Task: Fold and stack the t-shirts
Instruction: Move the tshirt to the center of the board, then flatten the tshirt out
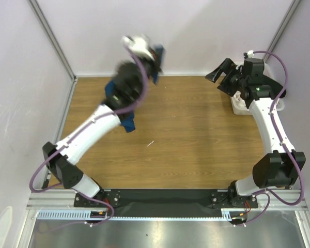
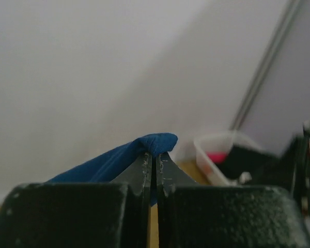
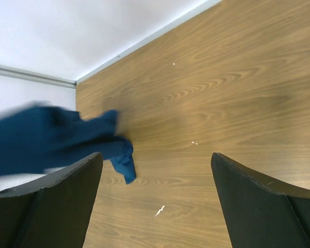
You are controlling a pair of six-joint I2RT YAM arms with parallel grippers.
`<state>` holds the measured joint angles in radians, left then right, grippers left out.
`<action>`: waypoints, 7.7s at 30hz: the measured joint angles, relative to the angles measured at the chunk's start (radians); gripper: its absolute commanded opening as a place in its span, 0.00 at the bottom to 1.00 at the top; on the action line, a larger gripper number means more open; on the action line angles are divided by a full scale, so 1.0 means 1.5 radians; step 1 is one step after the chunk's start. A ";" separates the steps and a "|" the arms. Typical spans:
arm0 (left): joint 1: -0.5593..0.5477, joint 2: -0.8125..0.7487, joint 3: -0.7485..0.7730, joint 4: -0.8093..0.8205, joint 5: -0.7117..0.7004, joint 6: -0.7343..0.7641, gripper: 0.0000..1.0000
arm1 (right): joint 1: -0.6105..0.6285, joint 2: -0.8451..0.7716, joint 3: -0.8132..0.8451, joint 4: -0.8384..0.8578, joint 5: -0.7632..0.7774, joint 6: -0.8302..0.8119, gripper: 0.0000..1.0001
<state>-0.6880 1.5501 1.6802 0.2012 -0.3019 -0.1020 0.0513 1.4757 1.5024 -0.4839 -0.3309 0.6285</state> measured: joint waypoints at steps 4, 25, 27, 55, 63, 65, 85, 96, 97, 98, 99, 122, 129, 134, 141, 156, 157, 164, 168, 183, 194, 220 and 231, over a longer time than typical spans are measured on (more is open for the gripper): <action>-0.142 -0.036 -0.226 0.041 -0.073 0.014 0.00 | -0.018 0.000 0.000 -0.025 -0.002 -0.002 0.93; -0.100 -0.176 -0.258 -0.218 -0.007 -0.044 1.00 | -0.004 -0.001 -0.045 -0.134 0.026 -0.103 0.93; -0.026 -0.117 -0.179 -0.272 0.011 -0.080 1.00 | 0.046 -0.003 -0.074 -0.127 0.032 -0.109 0.89; 0.077 0.568 0.286 -0.459 -0.029 -0.226 0.87 | 0.029 -0.146 -0.283 -0.136 0.135 -0.063 0.86; 0.080 0.625 0.317 -0.460 -0.042 -0.277 0.83 | 0.018 -0.146 -0.283 -0.138 0.133 -0.065 0.86; 0.082 0.630 0.317 -0.467 -0.041 -0.293 0.79 | 0.016 -0.146 -0.283 -0.138 0.132 -0.065 0.86; 0.113 0.685 0.407 -0.543 -0.034 -0.354 0.53 | 0.010 -0.140 -0.283 -0.139 0.128 -0.063 0.86; 0.129 0.695 0.425 -0.563 -0.016 -0.367 0.00 | 0.010 -0.140 -0.283 -0.142 0.128 -0.058 0.86; 0.129 0.697 0.426 -0.562 -0.015 -0.370 0.00 | 0.010 -0.140 -0.283 -0.144 0.128 -0.057 0.86; 0.130 0.698 0.429 -0.563 -0.011 -0.368 0.00 | 0.009 -0.140 -0.283 -0.145 0.128 -0.057 0.86; 0.131 0.699 0.431 -0.563 -0.009 -0.368 0.00 | 0.009 -0.140 -0.283 -0.146 0.128 -0.057 0.86; 0.131 0.490 0.316 -0.473 -0.022 -0.243 0.09 | 0.012 -0.140 -0.283 -0.144 0.115 -0.048 0.86; 0.118 0.501 0.428 -0.483 -0.009 -0.181 0.89 | 0.018 -0.138 -0.284 -0.142 0.110 -0.043 0.85; 0.061 0.580 0.462 -0.519 -0.091 -0.118 0.90 | 0.018 -0.139 -0.288 -0.142 0.110 -0.042 0.86; 0.001 0.663 0.462 -0.536 -0.156 -0.016 0.92 | 0.018 -0.141 -0.302 -0.148 0.113 -0.042 0.86; 0.041 0.692 0.462 -0.573 -0.139 0.053 0.93 | 0.018 -0.146 -0.302 -0.149 0.117 -0.040 0.86; 0.042 0.695 0.462 -0.576 -0.129 0.051 0.93 | 0.018 -0.146 -0.302 -0.149 0.118 -0.040 0.86; 0.050 0.708 0.462 -0.585 -0.083 0.038 0.91 | 0.018 -0.146 -0.302 -0.149 0.118 -0.037 0.86; 0.055 0.708 0.462 -0.585 -0.066 0.022 0.85 | 0.018 -0.146 -0.302 -0.150 0.118 -0.035 0.86; 0.078 0.712 0.462 -0.600 -0.006 -0.044 0.04 | 0.019 -0.139 -0.301 -0.154 0.118 -0.035 0.85; 0.105 0.673 0.427 -0.594 0.001 -0.055 0.00 | 0.025 -0.131 -0.298 -0.150 0.117 -0.035 0.85; 0.181 -0.020 -0.041 -0.338 0.154 -0.163 0.00 | 0.049 -0.095 -0.296 -0.091 0.092 -0.005 0.85; 0.163 -0.238 -0.252 -0.449 0.176 -0.210 0.00 | 0.074 -0.032 -0.285 -0.081 0.080 -0.006 0.84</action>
<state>-0.4431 1.1931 1.3025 -0.4728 -0.0376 -0.4168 0.1627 1.4281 1.0756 -0.6048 -0.2108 0.6197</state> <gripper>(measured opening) 0.010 0.846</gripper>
